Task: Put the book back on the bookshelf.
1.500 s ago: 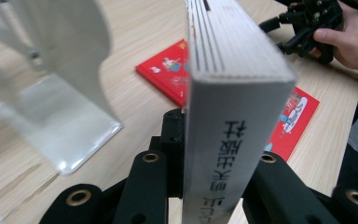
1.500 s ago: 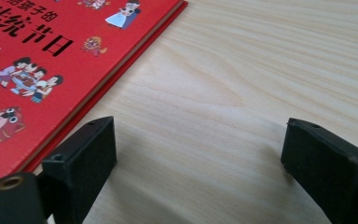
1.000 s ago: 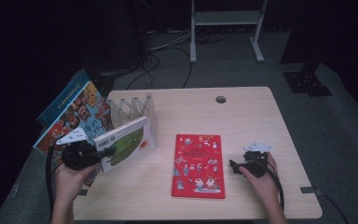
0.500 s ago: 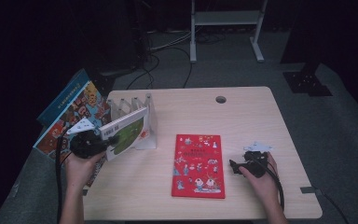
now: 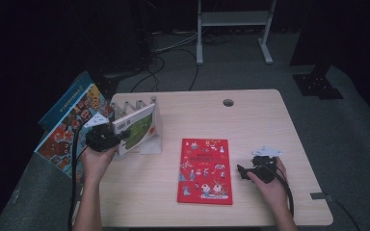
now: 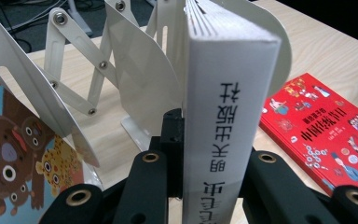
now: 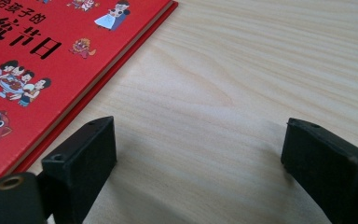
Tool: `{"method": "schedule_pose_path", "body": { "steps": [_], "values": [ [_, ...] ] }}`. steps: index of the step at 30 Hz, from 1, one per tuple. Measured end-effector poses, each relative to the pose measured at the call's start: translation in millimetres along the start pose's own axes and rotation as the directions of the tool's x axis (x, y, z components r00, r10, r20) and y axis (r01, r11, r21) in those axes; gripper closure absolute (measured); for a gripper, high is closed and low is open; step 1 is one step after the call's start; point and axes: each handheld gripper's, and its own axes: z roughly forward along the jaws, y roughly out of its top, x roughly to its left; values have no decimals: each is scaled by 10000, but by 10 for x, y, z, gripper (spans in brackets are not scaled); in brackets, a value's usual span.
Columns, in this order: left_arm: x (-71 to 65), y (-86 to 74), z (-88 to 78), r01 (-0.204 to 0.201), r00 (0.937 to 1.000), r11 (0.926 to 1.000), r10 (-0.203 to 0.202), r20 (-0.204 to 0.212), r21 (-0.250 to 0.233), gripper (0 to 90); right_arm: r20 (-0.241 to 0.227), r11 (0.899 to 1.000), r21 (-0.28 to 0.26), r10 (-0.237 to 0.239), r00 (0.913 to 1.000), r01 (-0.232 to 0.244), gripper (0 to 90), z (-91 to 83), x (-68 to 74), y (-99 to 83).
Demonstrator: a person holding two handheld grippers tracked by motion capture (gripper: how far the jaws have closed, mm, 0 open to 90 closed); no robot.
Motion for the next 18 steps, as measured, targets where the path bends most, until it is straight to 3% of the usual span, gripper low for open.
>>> {"method": "schedule_pose_path", "body": {
  "steps": [18],
  "values": [
    [31, -22, 202, 113, 9996, 9999, -114, -275, -46, 752, 0, 10000, 15, 5, 10000, -5, 92, 4, -5, 5]
  ]
}}
